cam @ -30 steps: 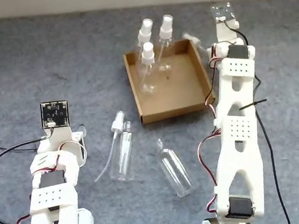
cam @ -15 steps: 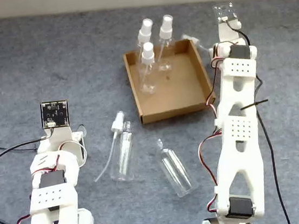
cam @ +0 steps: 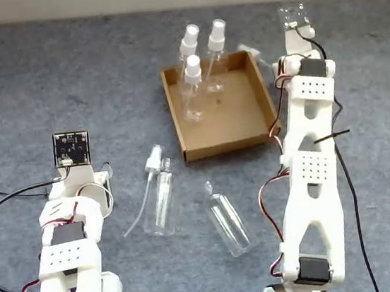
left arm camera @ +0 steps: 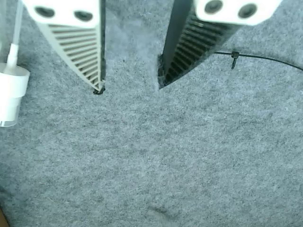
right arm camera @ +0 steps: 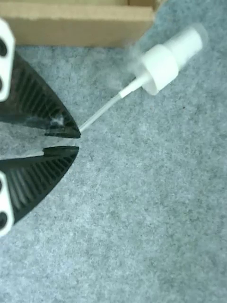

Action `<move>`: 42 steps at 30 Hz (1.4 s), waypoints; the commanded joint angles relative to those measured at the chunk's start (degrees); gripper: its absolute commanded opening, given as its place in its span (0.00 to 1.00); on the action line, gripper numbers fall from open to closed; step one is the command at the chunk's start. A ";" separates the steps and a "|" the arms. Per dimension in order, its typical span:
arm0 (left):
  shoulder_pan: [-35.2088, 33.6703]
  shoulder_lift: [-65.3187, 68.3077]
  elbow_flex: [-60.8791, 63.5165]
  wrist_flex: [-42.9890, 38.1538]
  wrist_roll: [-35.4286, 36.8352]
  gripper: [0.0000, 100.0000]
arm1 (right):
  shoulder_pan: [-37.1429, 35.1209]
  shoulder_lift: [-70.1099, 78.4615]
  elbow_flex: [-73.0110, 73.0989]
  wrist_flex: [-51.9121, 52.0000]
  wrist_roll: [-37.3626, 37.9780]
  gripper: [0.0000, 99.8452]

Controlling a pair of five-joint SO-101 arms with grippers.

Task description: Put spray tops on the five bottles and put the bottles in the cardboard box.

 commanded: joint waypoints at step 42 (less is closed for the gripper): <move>0.84 -0.57 -0.31 -0.88 0.44 0.17 | 1.10 2.51 -0.04 -30.90 -9.85 0.03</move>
